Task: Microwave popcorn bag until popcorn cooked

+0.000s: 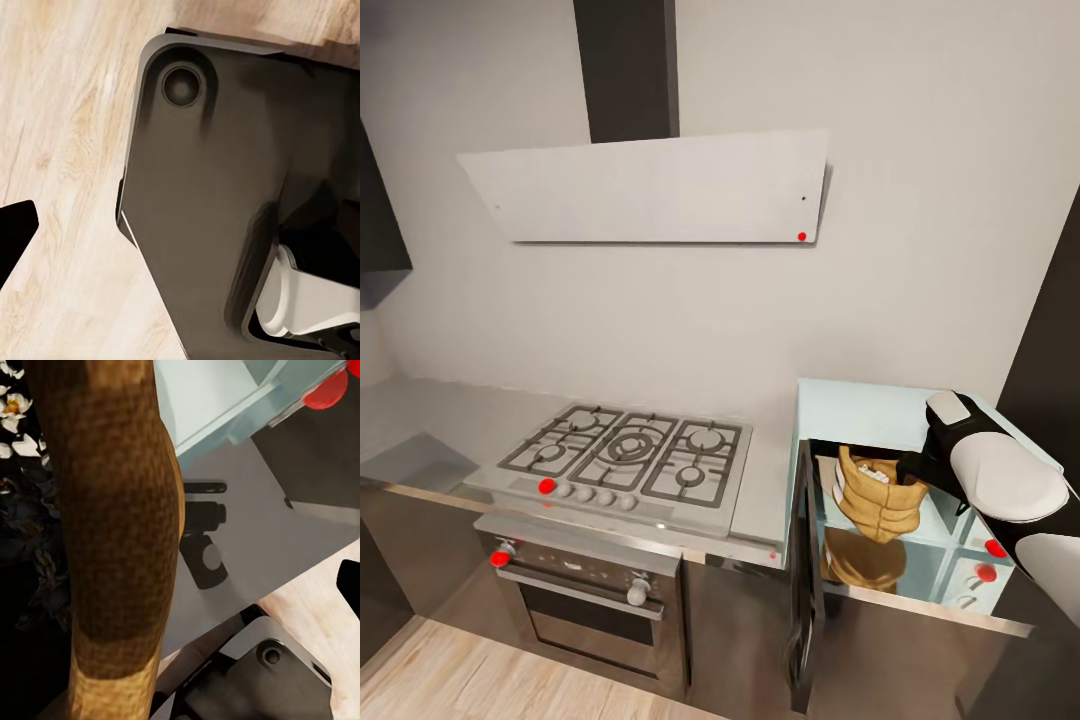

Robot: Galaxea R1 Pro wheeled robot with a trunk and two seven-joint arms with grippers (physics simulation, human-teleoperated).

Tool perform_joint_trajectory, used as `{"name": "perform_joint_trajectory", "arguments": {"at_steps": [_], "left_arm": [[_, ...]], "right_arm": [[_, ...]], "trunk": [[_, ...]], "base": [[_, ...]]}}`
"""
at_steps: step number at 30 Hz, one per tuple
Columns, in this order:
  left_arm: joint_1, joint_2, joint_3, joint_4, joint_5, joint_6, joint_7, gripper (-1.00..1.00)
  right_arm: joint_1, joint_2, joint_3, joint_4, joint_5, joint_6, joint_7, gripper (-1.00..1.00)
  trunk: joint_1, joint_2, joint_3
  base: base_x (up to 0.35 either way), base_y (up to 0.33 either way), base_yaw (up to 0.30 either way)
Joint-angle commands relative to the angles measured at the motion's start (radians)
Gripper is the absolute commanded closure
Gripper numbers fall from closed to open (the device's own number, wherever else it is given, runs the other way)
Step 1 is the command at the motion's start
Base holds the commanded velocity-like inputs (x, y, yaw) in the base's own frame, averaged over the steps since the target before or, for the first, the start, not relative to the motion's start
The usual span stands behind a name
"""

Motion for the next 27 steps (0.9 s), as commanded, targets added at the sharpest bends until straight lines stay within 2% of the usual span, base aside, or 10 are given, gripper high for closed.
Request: {"name": "perform_joint_trajectory", "arguments": {"at_steps": [1,19,27], "left_arm": [[-0.001,0.0,0.004,0.0,0.0,-0.001,0.002,-1.0],[-0.001,0.0,0.004,0.0,0.0,0.0,0.002,-1.0],[-0.001,0.0,0.004,0.0,0.0,-0.001,0.002,-1.0]], "right_arm": [[-0.001,0.0,-0.003,-0.001,-0.002,0.004,-0.005,-1.0],[-0.001,0.0,-0.003,-0.001,-0.004,0.006,-0.002,-1.0],[-0.001,0.001,-0.003,-0.001,-0.004,0.005,-0.002,-1.0]], "trunk": [[0.0,-0.002,-0.002],[0.0,-0.002,-0.002],[0.0,-0.002,0.006]], "base": [[0.0,0.0,0.0],[0.0,0.0,0.0],[0.0,0.0,0.0]]}}
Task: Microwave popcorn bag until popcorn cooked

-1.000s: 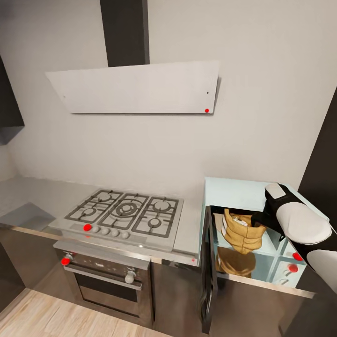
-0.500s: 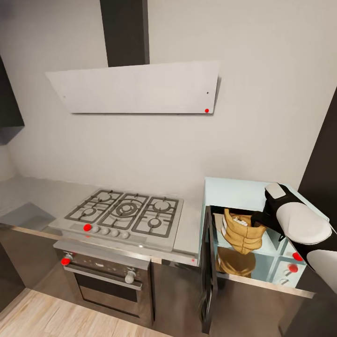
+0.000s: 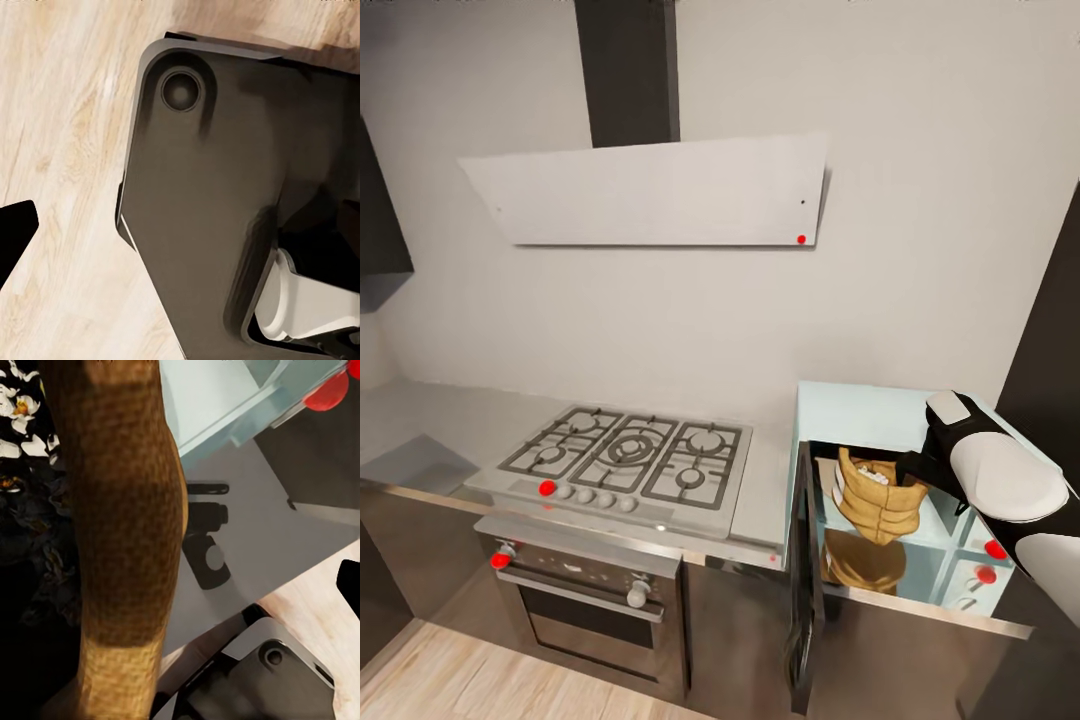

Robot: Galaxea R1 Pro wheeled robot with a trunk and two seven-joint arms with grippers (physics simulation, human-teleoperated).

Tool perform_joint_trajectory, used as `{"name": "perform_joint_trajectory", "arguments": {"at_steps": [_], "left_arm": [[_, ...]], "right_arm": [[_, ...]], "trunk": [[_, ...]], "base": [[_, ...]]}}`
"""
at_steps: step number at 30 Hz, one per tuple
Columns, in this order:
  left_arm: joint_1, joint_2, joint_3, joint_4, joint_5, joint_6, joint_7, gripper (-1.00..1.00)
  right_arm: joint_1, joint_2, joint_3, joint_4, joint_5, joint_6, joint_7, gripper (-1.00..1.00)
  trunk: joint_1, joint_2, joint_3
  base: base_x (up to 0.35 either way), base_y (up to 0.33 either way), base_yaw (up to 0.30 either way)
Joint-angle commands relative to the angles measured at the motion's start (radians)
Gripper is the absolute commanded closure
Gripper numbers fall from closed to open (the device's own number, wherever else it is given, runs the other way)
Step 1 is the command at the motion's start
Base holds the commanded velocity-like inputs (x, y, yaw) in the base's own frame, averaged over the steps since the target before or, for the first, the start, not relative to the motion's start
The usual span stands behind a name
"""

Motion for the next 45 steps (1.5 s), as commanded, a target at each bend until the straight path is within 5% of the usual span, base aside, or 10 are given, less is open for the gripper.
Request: {"name": "perform_joint_trajectory", "arguments": {"at_steps": [1,45], "left_arm": [[-0.001,0.0,0.004,0.0,0.0,-0.001,0.002,-1.0],[0.0,-0.001,0.004,0.0,0.0,-0.001,0.002,-1.0]], "right_arm": [[-0.001,0.0,-0.003,-0.001,-0.003,0.004,-0.006,-1.0],[-0.001,0.0,-0.003,-0.001,-0.004,0.005,-0.005,-1.0]], "trunk": [[0.0,-0.002,0.0],[0.0,-0.002,0.06]], "base": [[0.0,0.0,0.0],[0.0,0.0,-0.001]]}}
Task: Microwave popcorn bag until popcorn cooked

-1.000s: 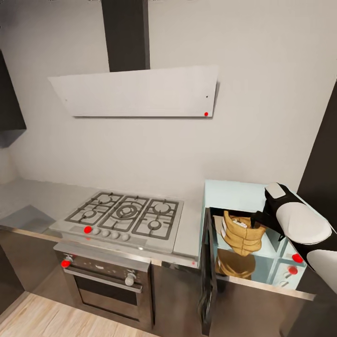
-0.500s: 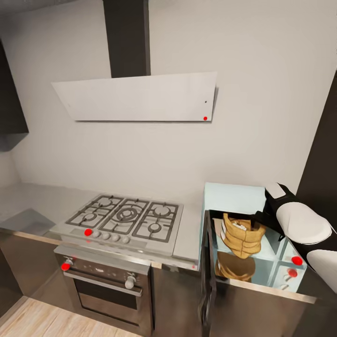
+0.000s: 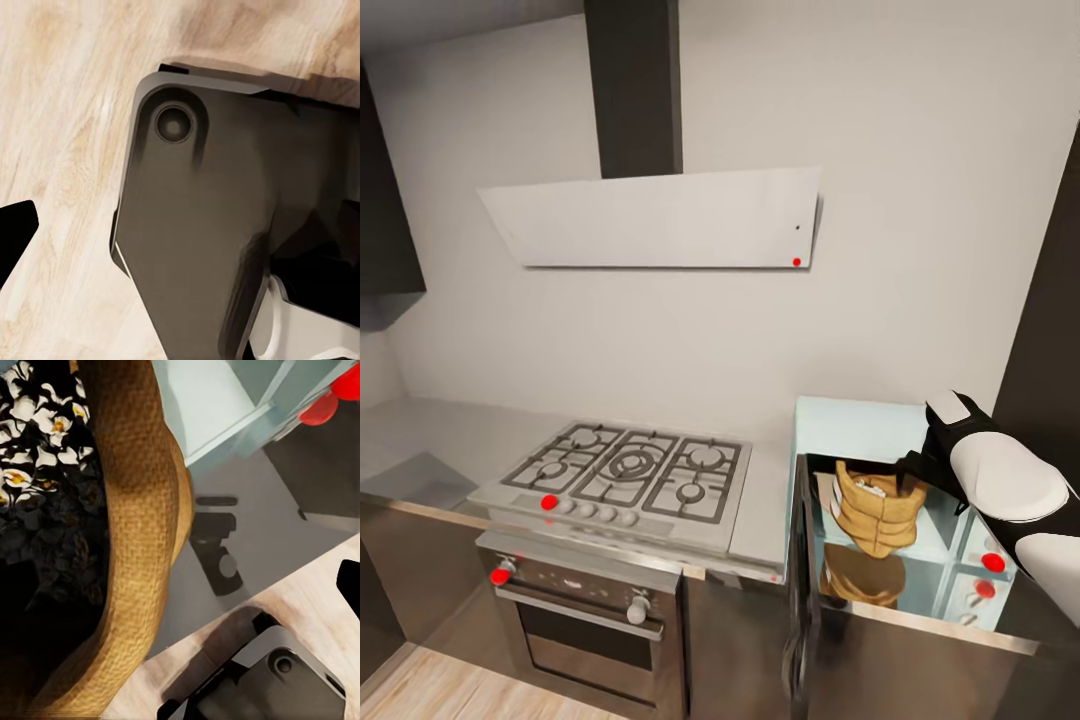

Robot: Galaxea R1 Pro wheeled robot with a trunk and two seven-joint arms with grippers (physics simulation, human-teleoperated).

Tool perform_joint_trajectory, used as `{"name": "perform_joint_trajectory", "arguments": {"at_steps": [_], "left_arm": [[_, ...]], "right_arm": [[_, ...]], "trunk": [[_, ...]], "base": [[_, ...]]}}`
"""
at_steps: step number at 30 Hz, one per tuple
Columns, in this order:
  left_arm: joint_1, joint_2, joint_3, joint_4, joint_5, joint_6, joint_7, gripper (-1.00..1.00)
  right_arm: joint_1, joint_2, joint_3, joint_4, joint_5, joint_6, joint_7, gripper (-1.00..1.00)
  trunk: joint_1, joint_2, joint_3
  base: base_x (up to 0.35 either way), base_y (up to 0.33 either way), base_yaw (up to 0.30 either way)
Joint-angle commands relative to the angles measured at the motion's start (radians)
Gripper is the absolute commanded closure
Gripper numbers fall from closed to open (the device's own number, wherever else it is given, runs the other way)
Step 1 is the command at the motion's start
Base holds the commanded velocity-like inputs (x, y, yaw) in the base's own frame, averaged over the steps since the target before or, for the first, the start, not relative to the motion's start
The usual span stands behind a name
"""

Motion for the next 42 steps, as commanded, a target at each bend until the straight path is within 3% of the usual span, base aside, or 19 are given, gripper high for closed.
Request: {"name": "perform_joint_trajectory", "arguments": {"at_steps": [1,9,30,33,36,42], "left_arm": [[0.0,-0.001,0.004,0.0,0.0,-0.001,0.002,-1.0],[0.0,-0.002,0.005,0.0,0.0,0.0,0.003,-1.0],[0.0,-0.003,0.007,0.0,0.0,-0.001,0.003,-1.0],[0.0,-0.003,0.007,0.0,0.0,-0.001,0.003,-1.0],[0.0,-0.003,0.007,0.0,0.0,-0.001,0.003,-1.0],[-0.001,-0.003,0.007,0.0,0.0,-0.001,0.003,-1.0]], "right_arm": [[0.0,0.0,-0.003,-0.001,-0.003,0.004,-0.005,-1.0],[0.0,0.0,-0.003,-0.001,-0.002,0.004,-0.006,-1.0],[0.008,0.001,0.002,0.001,0.0,-0.005,-0.004,-1.0],[0.054,0.001,0.003,0.007,0.002,-0.018,0.083,-1.0],[0.109,0.001,0.005,0.008,0.047,-0.074,0.267,-1.0],[0.194,0.001,0.004,0.009,0.302,-0.237,0.583,-1.0]], "trunk": [[0.0,0.0,0.001],[0.0,0.0,0.013],[0.0,0.0,0.014],[0.0,0.0,0.014],[0.0,0.0,0.014],[0.0,0.0,0.014]], "base": [[0.0,0.0,0.0],[-0.025,0.0,0.0],[-0.298,0.008,0.0],[-0.017,0.004,0.0],[-0.003,0.001,0.0],[0.0,0.0,0.0]]}}
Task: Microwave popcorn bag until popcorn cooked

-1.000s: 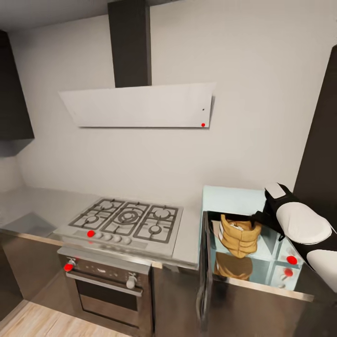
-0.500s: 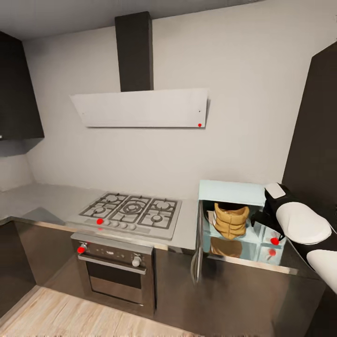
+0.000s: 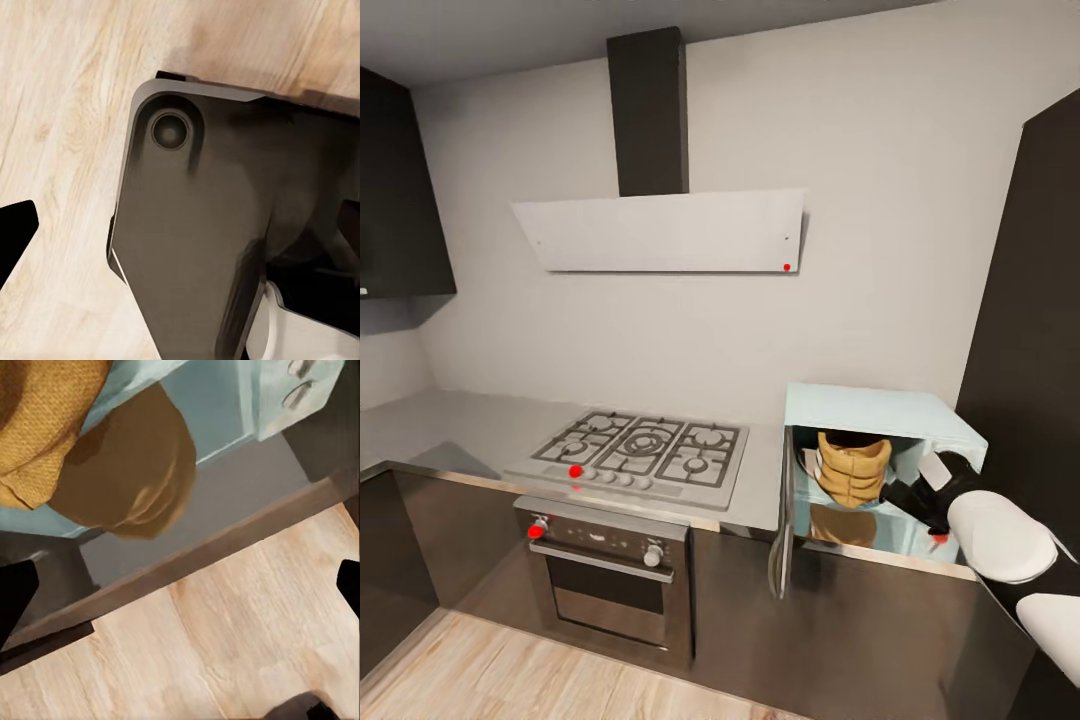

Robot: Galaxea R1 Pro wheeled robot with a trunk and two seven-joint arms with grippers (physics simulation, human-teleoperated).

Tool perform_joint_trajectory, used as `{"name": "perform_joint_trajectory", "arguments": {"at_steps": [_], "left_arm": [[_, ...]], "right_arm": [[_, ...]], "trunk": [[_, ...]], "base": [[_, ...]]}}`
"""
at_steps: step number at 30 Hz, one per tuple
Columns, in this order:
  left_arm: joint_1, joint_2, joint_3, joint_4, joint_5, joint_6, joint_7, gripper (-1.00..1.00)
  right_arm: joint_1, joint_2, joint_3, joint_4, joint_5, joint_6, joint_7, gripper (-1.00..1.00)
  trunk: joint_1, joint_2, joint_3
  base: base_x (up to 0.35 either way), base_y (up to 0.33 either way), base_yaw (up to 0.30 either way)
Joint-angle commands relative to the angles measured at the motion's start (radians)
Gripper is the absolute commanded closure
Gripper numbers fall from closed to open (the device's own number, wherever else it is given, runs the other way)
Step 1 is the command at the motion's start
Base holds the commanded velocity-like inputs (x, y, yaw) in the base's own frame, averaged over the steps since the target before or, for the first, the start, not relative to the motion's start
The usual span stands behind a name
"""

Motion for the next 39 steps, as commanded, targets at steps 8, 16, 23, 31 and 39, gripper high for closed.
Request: {"name": "perform_joint_trajectory", "arguments": {"at_steps": [8,16,23,31,39], "left_arm": [[0.0,-0.002,0.004,0.0,0.0,-0.001,0.003,-1.0],[0.0,-0.002,0.004,0.0,0.0,-0.001,0.003,-1.0],[0.0,-0.001,0.003,0.0,0.0,-0.001,0.002,-1.0],[0.0,0.0,0.001,0.0,0.0,0.0,0.002,-1.0],[0.0,0.0,0.001,0.0,0.0,0.0,0.002,-1.0]], "right_arm": [[0.036,0.0,-0.009,-0.001,0.234,-0.209,0.222,-1.0],[0.113,0.0,-0.008,-0.001,0.365,-0.566,0.376,-1.0],[0.181,0.0,-0.009,0.004,0.389,-0.904,0.511,-1.0],[0.212,-0.015,-0.009,0.004,0.392,-1.083,0.599,-1.0],[0.234,-0.021,-0.008,0.028,0.41,-1.195,0.799,-1.0]], "trunk": [[0.0,-0.001,0.0],[0.0,-0.001,-0.003],[0.0,-0.001,-0.014],[0.0,-0.001,-0.016],[0.0,-0.001,-0.016]], "base": [[-0.263,0.0,0.0],[-0.317,0.0,0.0],[-0.027,0.0,0.0],[0.0,0.0,0.0],[0.0,0.0,0.0]]}}
